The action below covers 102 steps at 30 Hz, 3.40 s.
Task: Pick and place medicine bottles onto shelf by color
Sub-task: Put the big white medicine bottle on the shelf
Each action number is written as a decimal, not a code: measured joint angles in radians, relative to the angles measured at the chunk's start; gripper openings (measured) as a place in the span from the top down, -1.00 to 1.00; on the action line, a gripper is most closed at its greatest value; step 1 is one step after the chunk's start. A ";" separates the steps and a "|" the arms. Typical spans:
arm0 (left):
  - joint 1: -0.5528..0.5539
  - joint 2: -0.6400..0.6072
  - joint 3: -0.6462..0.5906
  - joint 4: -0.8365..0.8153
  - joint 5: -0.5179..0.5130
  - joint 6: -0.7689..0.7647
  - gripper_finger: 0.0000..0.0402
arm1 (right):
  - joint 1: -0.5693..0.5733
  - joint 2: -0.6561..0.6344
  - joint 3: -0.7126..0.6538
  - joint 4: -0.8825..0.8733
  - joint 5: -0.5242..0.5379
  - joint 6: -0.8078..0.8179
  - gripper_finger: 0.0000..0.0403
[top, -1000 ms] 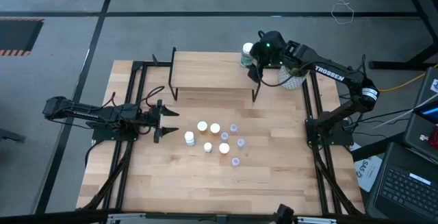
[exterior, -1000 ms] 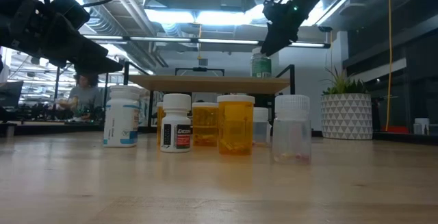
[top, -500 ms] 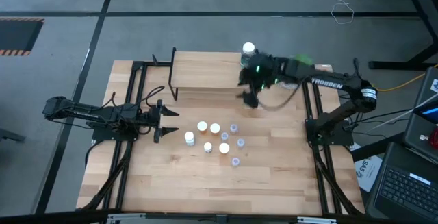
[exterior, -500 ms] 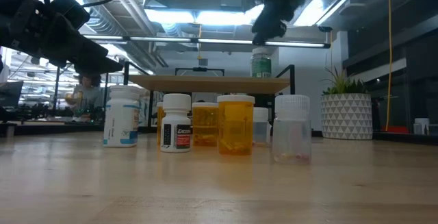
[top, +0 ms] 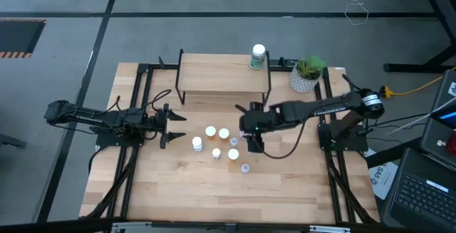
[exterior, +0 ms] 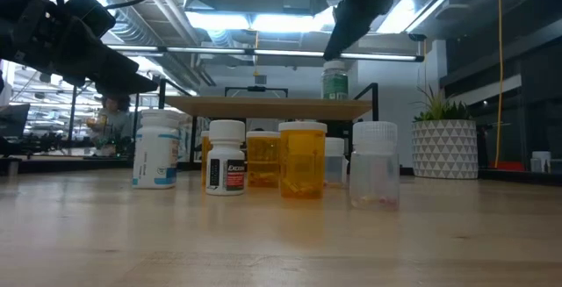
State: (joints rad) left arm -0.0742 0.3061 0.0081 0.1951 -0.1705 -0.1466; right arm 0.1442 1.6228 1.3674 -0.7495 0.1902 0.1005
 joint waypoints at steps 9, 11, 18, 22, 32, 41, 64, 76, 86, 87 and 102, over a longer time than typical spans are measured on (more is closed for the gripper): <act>0.000 0.000 0.000 0.000 0.000 0.000 -0.53 | 0.004 -0.050 0.008 -0.009 0.003 -0.080 -0.34; 0.000 0.000 0.000 0.000 0.000 0.000 -0.53 | 0.003 -0.051 0.008 -0.016 0.003 -0.082 -0.34; 0.000 0.000 0.000 0.077 -0.030 -0.002 -0.53 | 0.003 -0.052 0.008 -0.035 0.002 -0.079 -0.34; 0.000 -0.001 0.000 0.173 -0.070 -0.002 -0.53 | 0.003 -0.052 0.008 -0.039 0.002 -0.076 -0.34; 0.000 0.000 0.000 0.277 -0.258 -0.053 -0.53 | 0.003 -0.052 0.008 0.019 0.000 -0.015 -0.34; -0.002 0.063 0.263 0.006 -0.110 -0.040 -0.53 | 0.003 -0.052 0.008 0.020 0.000 0.004 -0.34; -0.136 0.711 0.520 -0.391 0.016 -0.057 -0.53 | 0.003 -0.052 0.008 0.068 0.001 0.100 -0.34; -0.178 0.886 0.520 -0.303 -0.084 -0.087 -0.53 | 0.003 -0.052 0.008 0.067 0.001 0.160 -0.34; -0.177 0.916 0.520 -0.249 -0.117 -0.088 -0.33 | 0.003 -0.052 0.008 0.067 0.001 0.158 -0.34; -0.177 0.915 0.520 -0.249 -0.118 -0.088 -0.27 | 0.003 -0.052 0.008 0.067 0.001 0.158 -0.34; -0.057 0.783 0.841 -0.628 -0.219 0.121 0.25 | 0.003 -0.052 0.009 0.064 0.001 0.153 -0.34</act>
State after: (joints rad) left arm -0.1310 1.0887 0.8487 -0.4332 -0.3895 -0.0257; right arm 0.1474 1.5707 1.3762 -0.6851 0.1909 0.2539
